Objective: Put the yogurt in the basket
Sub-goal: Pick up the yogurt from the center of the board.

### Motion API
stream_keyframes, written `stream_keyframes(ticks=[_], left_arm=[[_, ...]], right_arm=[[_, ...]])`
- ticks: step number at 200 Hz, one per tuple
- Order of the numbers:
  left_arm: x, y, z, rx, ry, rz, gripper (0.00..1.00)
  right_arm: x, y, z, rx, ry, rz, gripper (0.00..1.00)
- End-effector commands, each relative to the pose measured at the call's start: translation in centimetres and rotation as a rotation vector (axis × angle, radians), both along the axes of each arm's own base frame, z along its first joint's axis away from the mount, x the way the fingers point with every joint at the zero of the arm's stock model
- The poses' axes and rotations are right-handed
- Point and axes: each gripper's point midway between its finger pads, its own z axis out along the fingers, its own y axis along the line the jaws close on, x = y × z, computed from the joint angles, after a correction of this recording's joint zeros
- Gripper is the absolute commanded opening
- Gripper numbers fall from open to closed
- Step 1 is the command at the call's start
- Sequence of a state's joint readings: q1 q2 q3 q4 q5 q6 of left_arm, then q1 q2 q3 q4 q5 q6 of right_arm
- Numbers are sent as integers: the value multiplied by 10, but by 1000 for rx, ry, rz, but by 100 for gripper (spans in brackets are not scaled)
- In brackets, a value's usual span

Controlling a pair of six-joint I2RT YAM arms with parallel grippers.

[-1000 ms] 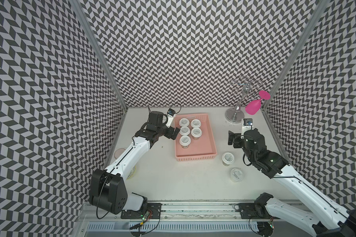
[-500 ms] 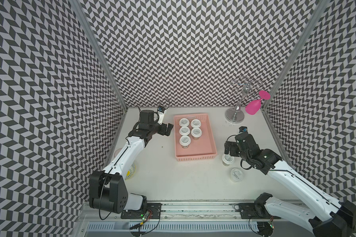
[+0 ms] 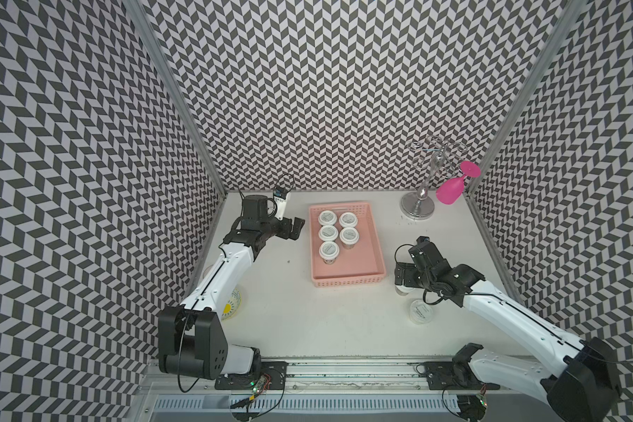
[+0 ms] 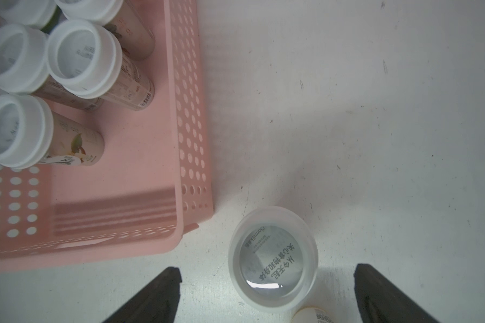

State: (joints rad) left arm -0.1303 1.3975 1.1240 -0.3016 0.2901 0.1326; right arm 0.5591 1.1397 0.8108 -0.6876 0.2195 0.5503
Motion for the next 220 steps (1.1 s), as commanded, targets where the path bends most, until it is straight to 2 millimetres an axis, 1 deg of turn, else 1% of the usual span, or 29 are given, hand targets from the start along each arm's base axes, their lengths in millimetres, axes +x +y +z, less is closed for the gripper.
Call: stream_keyframes(ticks=[1, 27, 58, 85, 107, 127, 162, 188, 196, 220], left_arm=[[-2, 2, 12, -20, -41, 0, 100], [-2, 7, 17, -15, -49, 14, 100], [-1, 9, 14, -12, -47, 23, 100], [0, 13, 15, -12, -46, 30, 100], [1, 13, 11, -13, -42, 32, 100], [0, 13, 13, -16, -43, 30, 100], [2, 14, 8, -19, -33, 32, 100], [1, 13, 10, -20, -35, 28, 100], [2, 15, 9, -17, -35, 32, 100], [2, 14, 7, -23, -30, 30, 100]], right_arm=[[2, 1, -12, 10, 17, -3, 100], [1, 4, -20, 33, 46, 4, 99], [2, 4, -27, 17, 71, 7, 100], [3, 10, -33, 27, 104, 34, 100], [3, 4, -39, -8, 111, 21, 100], [4, 2, -38, -11, 100, 6, 100], [4, 0, -41, -35, 105, 8, 95], [5, 3, -44, -29, 117, 19, 93], [6, 4, -45, -31, 120, 28, 90], [5, 2, -48, -42, 125, 24, 89]])
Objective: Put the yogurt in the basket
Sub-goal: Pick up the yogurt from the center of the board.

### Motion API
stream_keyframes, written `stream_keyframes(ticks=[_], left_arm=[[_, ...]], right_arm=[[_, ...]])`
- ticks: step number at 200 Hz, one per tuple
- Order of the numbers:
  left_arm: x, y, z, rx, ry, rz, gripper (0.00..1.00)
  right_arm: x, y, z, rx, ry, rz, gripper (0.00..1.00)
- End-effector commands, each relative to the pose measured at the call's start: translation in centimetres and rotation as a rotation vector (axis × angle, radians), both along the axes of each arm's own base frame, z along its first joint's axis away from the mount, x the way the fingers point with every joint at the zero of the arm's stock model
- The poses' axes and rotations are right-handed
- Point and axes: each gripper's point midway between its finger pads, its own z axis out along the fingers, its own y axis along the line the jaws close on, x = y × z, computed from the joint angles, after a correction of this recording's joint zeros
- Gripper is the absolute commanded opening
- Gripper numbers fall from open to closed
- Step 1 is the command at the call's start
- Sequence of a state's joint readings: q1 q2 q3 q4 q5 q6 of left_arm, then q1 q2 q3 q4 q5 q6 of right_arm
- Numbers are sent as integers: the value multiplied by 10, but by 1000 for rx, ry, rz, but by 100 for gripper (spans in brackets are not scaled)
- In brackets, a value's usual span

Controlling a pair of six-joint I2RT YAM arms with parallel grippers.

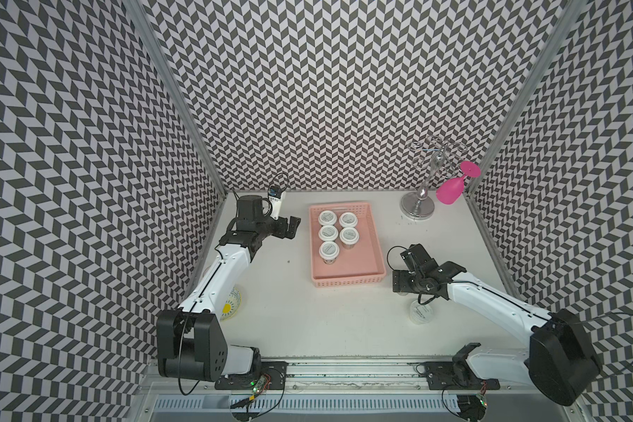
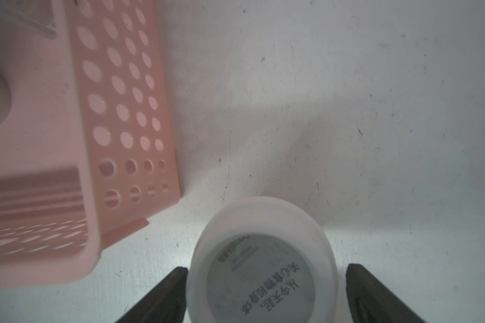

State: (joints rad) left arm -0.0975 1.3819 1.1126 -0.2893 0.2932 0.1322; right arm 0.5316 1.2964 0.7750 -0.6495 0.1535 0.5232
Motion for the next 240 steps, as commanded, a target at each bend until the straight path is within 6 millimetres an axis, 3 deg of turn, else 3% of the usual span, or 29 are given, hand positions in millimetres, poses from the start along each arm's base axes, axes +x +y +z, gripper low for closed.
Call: stream_keyframes(ticks=[1, 81, 145, 240], left_arm=[[1, 1, 3, -20, -14, -1, 100], [1, 2, 3, -19, -13, 1, 100], [2, 3, 2, -20, -14, 4, 100], [0, 4, 6, -27, -20, 2, 99]], right_arm=[[10, 1, 4, 2, -36, -3, 89], [14, 0, 5, -19, -42, -2, 80], [19, -2, 12, -34, -59, -5, 80], [34, -10, 47, -61, -127, -17, 80]])
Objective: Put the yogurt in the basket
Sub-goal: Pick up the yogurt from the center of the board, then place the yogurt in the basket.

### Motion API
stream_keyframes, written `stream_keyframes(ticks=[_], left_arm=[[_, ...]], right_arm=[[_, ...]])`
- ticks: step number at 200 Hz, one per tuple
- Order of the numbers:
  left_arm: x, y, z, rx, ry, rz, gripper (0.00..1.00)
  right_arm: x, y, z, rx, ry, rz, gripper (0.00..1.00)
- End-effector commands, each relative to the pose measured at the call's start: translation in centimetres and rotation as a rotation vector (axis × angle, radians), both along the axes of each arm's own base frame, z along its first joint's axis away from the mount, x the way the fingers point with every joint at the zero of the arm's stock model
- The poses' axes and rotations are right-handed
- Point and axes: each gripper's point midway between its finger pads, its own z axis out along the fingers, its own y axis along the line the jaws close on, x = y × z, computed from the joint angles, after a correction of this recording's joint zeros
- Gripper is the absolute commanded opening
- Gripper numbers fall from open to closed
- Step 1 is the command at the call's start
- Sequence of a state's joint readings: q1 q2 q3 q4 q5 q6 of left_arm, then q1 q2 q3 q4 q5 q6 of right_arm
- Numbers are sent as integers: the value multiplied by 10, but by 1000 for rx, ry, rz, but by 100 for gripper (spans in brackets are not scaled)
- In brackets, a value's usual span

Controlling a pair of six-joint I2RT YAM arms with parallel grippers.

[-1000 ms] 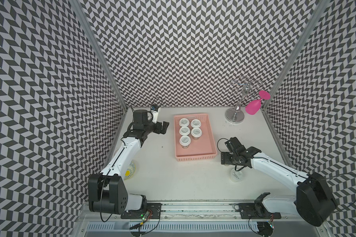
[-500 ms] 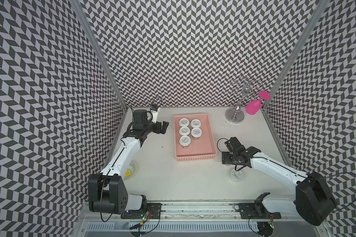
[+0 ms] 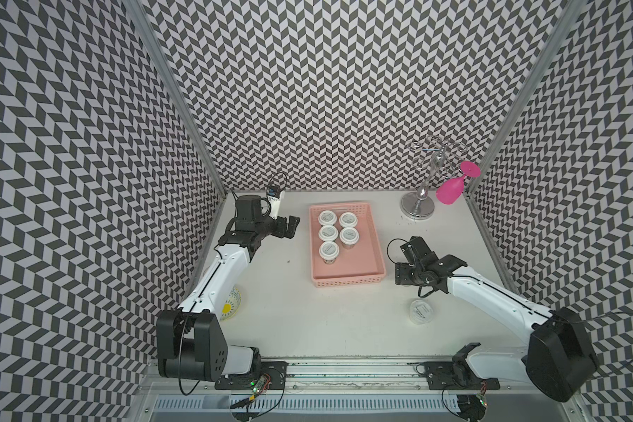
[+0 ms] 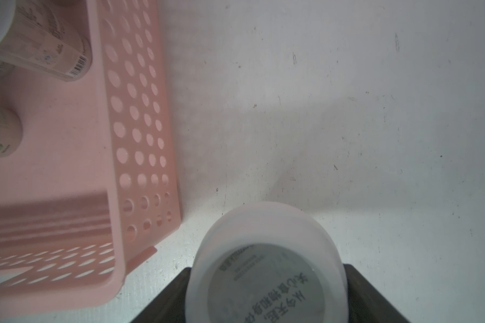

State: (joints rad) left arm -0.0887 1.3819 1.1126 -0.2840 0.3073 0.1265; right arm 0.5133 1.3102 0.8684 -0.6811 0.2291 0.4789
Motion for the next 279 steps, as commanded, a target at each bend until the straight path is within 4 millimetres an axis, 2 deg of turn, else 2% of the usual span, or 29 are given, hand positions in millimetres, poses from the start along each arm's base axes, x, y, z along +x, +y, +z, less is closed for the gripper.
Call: stream_keyframes(ticks=[1, 31, 81, 137, 191, 223, 279], left_arm=[[0, 2, 4, -15, -17, 2, 99], [-1, 2, 3, -20, -16, 2, 100], [-1, 4, 3, -20, -19, 4, 99], [-2, 7, 7, -25, -30, 10, 99], [-4, 10, 9, -31, -36, 17, 100], [-5, 14, 12, -32, -43, 24, 100], [-5, 14, 11, -39, -42, 22, 100]], right_arm=[[10, -3, 21, -5, -52, -6, 80], [19, -3, 35, -22, -84, -6, 80], [34, 8, 60, -13, -112, 35, 80], [50, 37, 84, 77, -136, 112, 78], [58, 85, 91, 121, -126, 207, 75], [60, 119, 93, 134, -123, 271, 75], [64, 164, 79, 158, -98, 342, 75]])
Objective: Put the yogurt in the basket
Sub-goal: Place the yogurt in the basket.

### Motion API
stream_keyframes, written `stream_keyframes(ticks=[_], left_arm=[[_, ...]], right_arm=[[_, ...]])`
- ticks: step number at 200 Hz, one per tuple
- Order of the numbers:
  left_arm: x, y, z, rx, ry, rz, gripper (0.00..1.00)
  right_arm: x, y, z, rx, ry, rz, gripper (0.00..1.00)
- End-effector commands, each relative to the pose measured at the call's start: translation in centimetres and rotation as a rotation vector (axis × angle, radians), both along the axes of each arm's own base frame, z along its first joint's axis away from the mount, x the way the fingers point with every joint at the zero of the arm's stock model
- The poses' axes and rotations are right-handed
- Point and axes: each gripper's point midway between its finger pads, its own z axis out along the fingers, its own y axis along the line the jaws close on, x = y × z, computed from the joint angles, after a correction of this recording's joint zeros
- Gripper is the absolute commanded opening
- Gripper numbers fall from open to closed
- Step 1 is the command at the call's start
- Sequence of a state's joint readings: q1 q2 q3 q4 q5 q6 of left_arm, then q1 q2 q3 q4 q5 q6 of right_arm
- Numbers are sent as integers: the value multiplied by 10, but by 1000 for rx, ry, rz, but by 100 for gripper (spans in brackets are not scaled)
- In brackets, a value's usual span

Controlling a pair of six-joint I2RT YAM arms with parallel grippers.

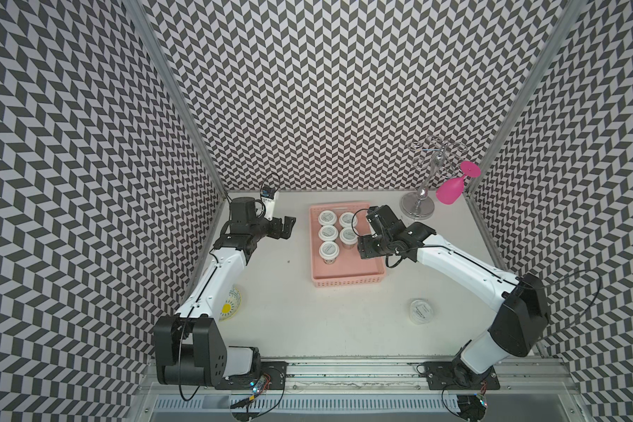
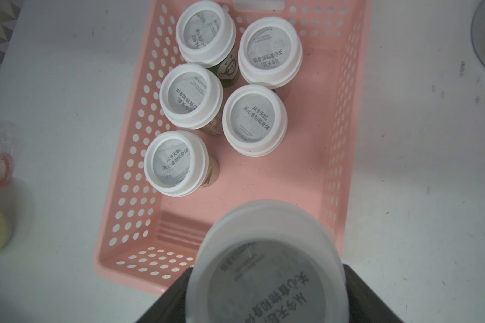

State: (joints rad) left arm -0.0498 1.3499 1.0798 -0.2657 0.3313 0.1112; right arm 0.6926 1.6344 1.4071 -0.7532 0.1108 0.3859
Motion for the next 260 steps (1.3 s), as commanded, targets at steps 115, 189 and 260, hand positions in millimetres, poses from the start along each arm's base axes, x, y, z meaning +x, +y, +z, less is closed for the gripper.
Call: stream_keyframes(ticks=[115, 189, 260], left_arm=[[1, 0, 5, -21, -20, -7, 100], [1, -3, 2, -34, -9, -18, 100], [2, -1, 2, -29, -8, -15, 100]], right_arm=[[19, 62, -49, 47, 37, 77, 75], [31, 62, -72, -3, 34, 55, 75], [34, 64, -83, -16, 45, 53, 78]])
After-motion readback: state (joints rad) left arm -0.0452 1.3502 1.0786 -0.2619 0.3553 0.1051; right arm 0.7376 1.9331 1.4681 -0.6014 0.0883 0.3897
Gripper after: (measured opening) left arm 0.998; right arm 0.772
